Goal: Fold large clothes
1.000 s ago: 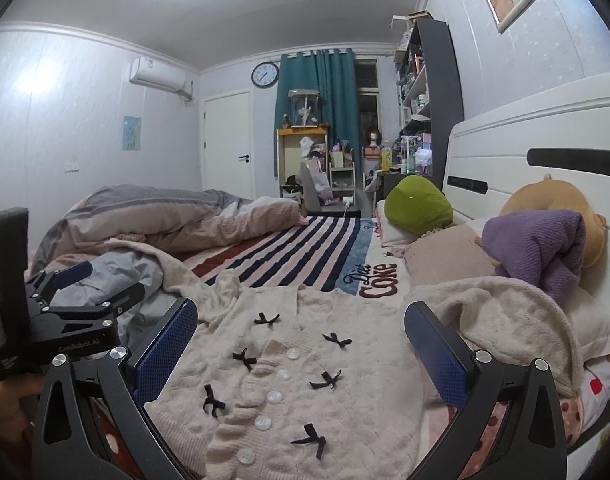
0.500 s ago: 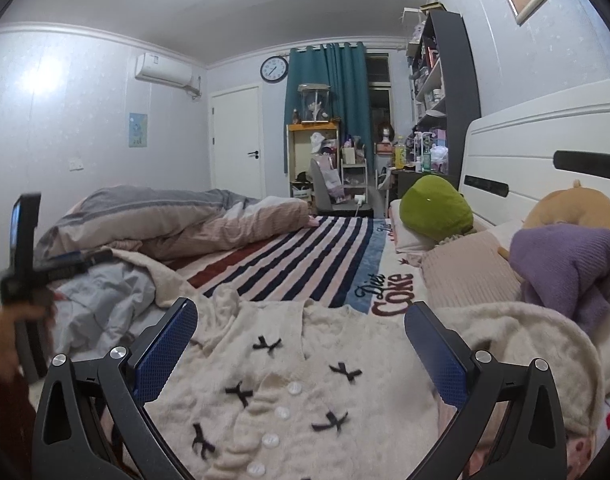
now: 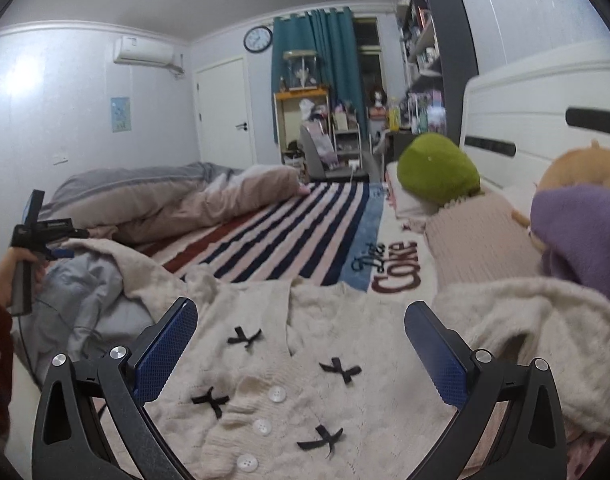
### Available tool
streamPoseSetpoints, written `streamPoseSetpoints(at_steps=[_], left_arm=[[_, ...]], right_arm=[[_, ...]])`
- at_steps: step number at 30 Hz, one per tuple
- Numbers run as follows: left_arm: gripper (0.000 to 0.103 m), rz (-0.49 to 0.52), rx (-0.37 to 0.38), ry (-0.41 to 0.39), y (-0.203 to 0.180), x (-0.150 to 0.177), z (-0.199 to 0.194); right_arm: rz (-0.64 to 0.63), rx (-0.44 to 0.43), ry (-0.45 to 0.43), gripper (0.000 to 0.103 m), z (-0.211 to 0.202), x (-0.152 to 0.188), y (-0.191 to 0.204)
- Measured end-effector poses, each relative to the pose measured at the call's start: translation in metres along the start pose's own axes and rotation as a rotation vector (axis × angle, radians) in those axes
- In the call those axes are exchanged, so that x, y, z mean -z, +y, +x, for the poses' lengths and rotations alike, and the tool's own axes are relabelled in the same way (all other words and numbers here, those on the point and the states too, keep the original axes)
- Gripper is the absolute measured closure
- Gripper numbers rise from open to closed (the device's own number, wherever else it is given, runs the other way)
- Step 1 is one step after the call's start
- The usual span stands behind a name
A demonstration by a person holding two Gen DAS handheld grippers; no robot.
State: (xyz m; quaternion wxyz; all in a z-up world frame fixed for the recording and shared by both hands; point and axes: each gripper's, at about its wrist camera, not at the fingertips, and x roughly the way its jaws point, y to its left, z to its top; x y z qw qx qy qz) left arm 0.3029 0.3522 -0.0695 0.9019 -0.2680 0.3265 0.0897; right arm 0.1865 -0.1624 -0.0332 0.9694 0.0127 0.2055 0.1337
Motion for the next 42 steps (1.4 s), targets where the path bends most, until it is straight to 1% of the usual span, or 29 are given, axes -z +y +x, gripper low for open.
streamPoseSetpoints(at_steps=[1,3,4,6,9,11,13,16,18,21,22,23,24,26,28,30,33,34,36,38,40,41,42], left_arm=[[0.040,-0.009,-0.019,-0.009,0.003,-0.003,0.006],[0.059,-0.029,-0.028,-0.028,0.005,-0.008,0.013],[0.062,-0.036,-0.028,-0.028,0.005,-0.011,0.015],[0.085,-0.034,-0.037,-0.038,0.003,-0.016,0.018],[0.096,-0.006,-0.044,-0.062,-0.006,-0.018,0.016],[0.097,0.034,-0.028,-0.089,-0.016,-0.017,0.007],[0.098,0.088,0.015,-0.126,-0.033,-0.014,-0.008],[0.098,0.189,0.089,-0.182,-0.073,-0.005,-0.036],[0.098,0.262,0.143,-0.210,-0.105,0.006,-0.055],[0.098,0.385,0.266,-0.225,-0.161,0.034,-0.079],[0.098,0.412,0.296,-0.224,-0.174,0.042,-0.085],[0.098,0.445,0.346,-0.218,-0.193,0.056,-0.091],[0.098,0.461,0.379,-0.210,-0.203,0.066,-0.096],[0.098,0.500,0.487,-0.178,-0.229,0.094,-0.104],[0.098,0.548,0.594,-0.111,-0.255,0.129,-0.106],[0.098,0.579,0.680,-0.021,-0.278,0.165,-0.098],[0.098,0.552,0.792,0.130,-0.299,0.217,-0.072],[0.098,0.539,0.812,0.168,-0.304,0.233,-0.062],[0.098,0.544,0.835,0.281,-0.316,0.269,-0.036],[0.097,0.618,0.820,0.382,-0.330,0.308,-0.017],[0.092,0.666,0.786,0.429,-0.335,0.333,-0.009],[0.082,0.679,0.776,0.452,-0.336,0.339,-0.007],[0.068,0.682,0.765,0.457,-0.334,0.339,-0.006]], right_arm=[[0.003,0.001,0.002,0.000,0.000,0.001,-0.001],[0.005,0.006,0.000,0.000,-0.002,0.002,-0.005],[0.005,0.010,-0.001,0.000,-0.003,0.002,-0.006],[0.008,0.021,-0.003,0.000,-0.006,0.002,-0.009],[0.024,0.024,0.002,0.000,-0.007,0.003,-0.014],[0.029,0.024,0.003,0.000,-0.008,0.003,-0.016],[0.033,0.026,0.003,0.000,-0.010,0.005,-0.020],[0.043,0.031,0.006,0.000,-0.010,0.008,-0.023],[0.058,0.031,0.006,0.000,-0.013,0.012,-0.029],[0.076,0.036,0.004,0.000,-0.016,0.017,-0.034],[0.080,0.039,0.003,0.000,-0.017,0.018,-0.036],[0.083,0.044,0.004,0.000,-0.020,0.020,-0.040],[0.083,0.049,0.005,0.000,-0.022,0.022,-0.042],[0.083,0.062,0.010,0.000,-0.027,0.025,-0.046],[0.085,0.074,0.016,0.000,-0.029,0.027,-0.051],[0.092,0.093,0.027,0.000,-0.031,0.031,-0.058],[0.112,0.123,0.032,0.000,-0.035,0.037,-0.069],[0.118,0.129,0.032,0.000,-0.037,0.038,-0.073],[0.123,0.143,0.039,0.000,-0.041,0.042,-0.080],[0.121,0.160,0.045,0.000,-0.044,0.045,-0.085],[0.128,0.174,0.050,0.000,-0.047,0.048,-0.092],[0.136,0.177,0.051,0.000,-0.048,0.050,-0.095],[0.149,0.178,0.054,0.000,-0.050,0.052,-0.099]])
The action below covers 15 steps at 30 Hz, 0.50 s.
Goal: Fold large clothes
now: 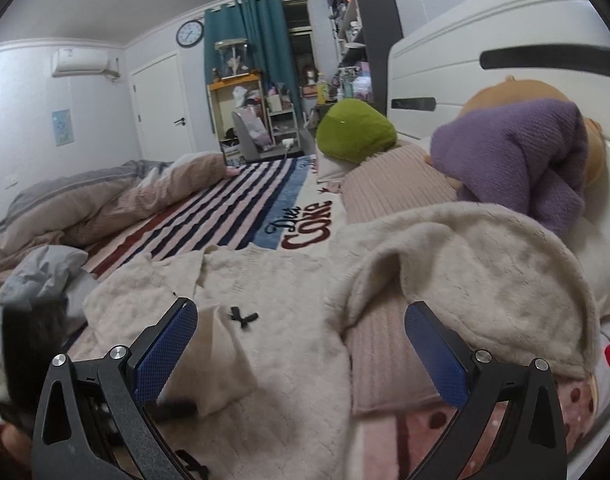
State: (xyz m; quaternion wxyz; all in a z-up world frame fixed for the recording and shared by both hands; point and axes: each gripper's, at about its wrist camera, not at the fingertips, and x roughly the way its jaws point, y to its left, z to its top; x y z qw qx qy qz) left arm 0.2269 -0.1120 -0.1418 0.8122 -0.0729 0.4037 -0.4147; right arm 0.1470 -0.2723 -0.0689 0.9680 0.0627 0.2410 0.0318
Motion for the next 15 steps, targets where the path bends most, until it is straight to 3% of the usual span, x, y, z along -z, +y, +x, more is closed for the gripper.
streamPoseSetpoints(at_steps=[2,5,7,12,15], left_arm=[[0.052,0.005,-0.015,-0.020,-0.002,0.006,-0.017],[0.041,0.015,-0.050,-0.114,0.000,0.007,-0.065],[0.033,0.011,-0.163,-0.172,0.005,0.006,-0.093],[0.030,-0.012,-0.448,-0.241,0.021,0.011,-0.137],[0.024,-0.026,-0.543,-0.258,0.029,0.017,-0.153]], right_arm=[[0.016,-0.003,0.009,0.000,0.001,0.002,-0.004],[0.038,-0.031,0.034,0.000,0.005,0.007,-0.007],[0.061,-0.080,0.072,0.000,0.013,0.014,-0.005],[0.029,-0.157,0.251,0.000,0.047,0.042,0.018],[-0.035,-0.162,0.362,0.022,0.068,0.068,0.034]])
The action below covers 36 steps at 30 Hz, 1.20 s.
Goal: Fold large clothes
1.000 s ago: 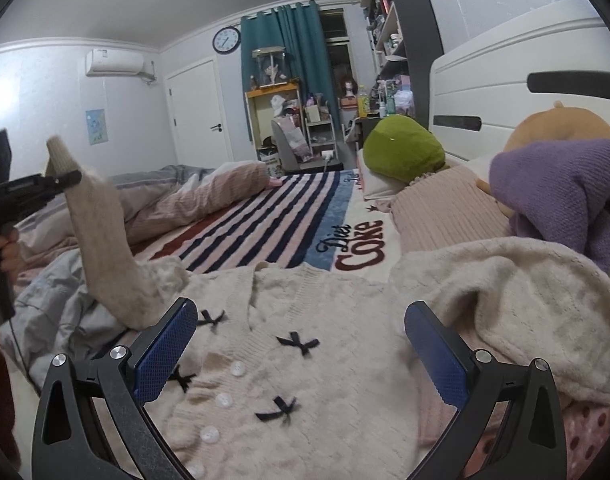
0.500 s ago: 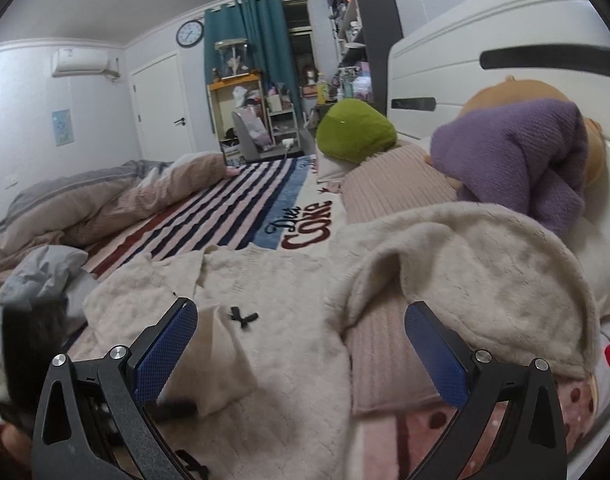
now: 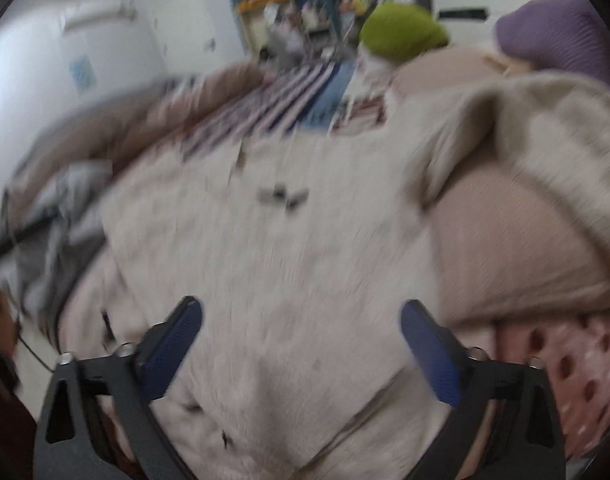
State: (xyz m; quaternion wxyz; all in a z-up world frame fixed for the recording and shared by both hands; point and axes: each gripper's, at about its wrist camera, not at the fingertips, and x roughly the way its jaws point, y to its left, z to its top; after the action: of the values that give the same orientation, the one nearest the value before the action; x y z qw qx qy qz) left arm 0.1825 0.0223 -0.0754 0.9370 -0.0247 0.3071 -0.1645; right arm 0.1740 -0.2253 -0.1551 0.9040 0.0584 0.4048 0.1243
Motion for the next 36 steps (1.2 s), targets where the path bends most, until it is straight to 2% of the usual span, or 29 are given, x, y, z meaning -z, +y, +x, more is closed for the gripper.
streamPoseSetpoints(at_steps=[2,5,6,7,11,15,18,21,24,27,29,31,33,36], left_arm=[[0.023,-0.001,-0.021,-0.004,0.004,0.002,-0.003],[0.023,-0.011,-0.014,-0.010,0.018,0.012,-0.002],[0.022,-0.010,-0.012,-0.013,0.017,0.012,-0.002],[0.022,-0.007,-0.010,-0.015,0.016,0.012,-0.002],[0.019,0.011,0.005,-0.020,0.003,0.014,-0.004],[0.019,0.020,-0.014,-0.024,-0.005,0.011,-0.005],[0.019,0.014,-0.033,-0.031,-0.008,0.009,-0.005],[0.018,0.017,-0.042,-0.033,-0.013,0.008,-0.003],[0.018,0.029,-0.053,-0.024,-0.020,0.007,0.001],[0.017,0.044,-0.060,-0.027,-0.027,0.004,0.001],[0.016,0.049,-0.054,-0.035,-0.031,0.002,0.001],[0.015,0.053,-0.050,-0.036,-0.032,0.002,0.002],[0.015,0.055,-0.052,-0.030,-0.034,0.001,0.005],[0.015,0.058,-0.051,-0.025,-0.035,0.001,0.006]], right_arm=[[-0.014,0.043,0.054,0.048,0.017,0.011,0.001],[-0.030,0.063,0.062,0.069,0.021,0.016,0.004],[-0.036,0.059,0.056,0.084,0.019,0.016,0.004],[-0.047,0.068,0.048,0.092,0.016,0.016,0.005],[-0.072,0.101,0.008,0.097,0.004,0.011,0.008],[-0.096,0.151,-0.054,0.098,-0.014,0.006,0.012],[-0.049,0.154,-0.108,0.098,-0.037,0.001,-0.001],[-0.041,0.162,-0.091,0.098,-0.041,-0.003,-0.013],[-0.021,0.150,-0.033,0.096,-0.028,0.000,-0.022],[0.021,0.140,-0.024,0.086,-0.025,0.003,-0.031],[0.053,0.121,-0.061,0.063,-0.034,0.000,-0.041],[0.116,0.115,-0.122,0.048,-0.050,-0.005,-0.061],[0.208,0.140,-0.177,0.045,-0.064,-0.008,-0.091],[0.318,0.241,-0.224,0.041,-0.076,-0.009,-0.140]])
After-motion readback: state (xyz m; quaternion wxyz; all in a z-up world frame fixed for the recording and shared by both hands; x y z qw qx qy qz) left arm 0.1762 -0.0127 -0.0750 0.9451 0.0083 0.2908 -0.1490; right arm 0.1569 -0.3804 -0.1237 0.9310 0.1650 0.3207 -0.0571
